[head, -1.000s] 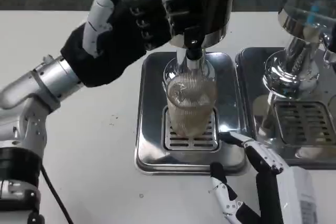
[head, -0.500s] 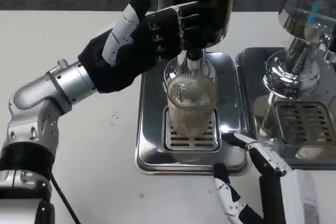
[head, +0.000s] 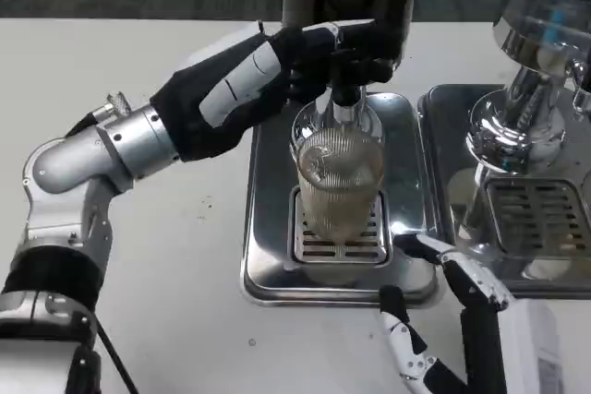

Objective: Grasp the cup under the faucet to collect the drink, then remove the cup.

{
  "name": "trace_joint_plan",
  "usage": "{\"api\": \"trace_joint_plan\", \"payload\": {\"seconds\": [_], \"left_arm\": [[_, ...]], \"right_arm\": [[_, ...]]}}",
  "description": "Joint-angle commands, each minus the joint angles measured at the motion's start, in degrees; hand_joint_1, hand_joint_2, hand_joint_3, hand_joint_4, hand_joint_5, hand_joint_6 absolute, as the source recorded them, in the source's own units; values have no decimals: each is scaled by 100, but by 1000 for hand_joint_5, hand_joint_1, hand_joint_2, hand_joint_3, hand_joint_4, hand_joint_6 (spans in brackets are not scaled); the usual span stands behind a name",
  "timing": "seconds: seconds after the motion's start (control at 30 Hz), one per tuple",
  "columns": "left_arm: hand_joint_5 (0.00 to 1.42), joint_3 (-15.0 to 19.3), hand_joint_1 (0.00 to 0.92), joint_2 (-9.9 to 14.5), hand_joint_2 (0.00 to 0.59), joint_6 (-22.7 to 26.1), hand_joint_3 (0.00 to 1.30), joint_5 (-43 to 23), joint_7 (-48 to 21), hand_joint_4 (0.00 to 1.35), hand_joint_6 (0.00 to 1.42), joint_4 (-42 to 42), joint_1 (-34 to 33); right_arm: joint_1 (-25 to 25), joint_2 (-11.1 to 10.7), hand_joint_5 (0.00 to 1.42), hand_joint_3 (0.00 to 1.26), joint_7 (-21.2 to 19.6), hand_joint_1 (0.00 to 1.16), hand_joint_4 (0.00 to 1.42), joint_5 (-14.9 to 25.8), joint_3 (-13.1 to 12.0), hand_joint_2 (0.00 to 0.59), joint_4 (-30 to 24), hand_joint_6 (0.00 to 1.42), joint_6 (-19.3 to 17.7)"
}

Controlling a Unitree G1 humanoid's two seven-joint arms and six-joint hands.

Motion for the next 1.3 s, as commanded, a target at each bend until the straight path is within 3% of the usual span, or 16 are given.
{"api": "trace_joint_plan", "payload": {"seconds": [0.03,0.53,1.03,1.13,1.3], "left_arm": [[145,-275,0,12,146,-264,173,492,76,86,47,305,208],[84,-746,0,231,145,-1302,139,1087,692,42,11,659,190],[58,-1119,0,444,144,-1861,109,1465,1194,18,7,791,205],[49,-1171,0,477,144,-1931,109,1546,1287,11,7,809,208],[46,-1266,0,540,143,-2056,108,1685,1439,8,7,818,204]], "right_arm": [[24,18,356,406,-46,429,390,29,-1,405,49,386,-85],[80,45,356,410,-79,427,390,57,-21,405,31,386,-90],[0,49,349,400,-40,425,377,172,-57,405,71,317,-152],[-12,60,331,369,2,425,357,264,-79,405,73,303,-194],[-78,92,314,302,353,463,288,923,-225,355,86,287,-384]]}}
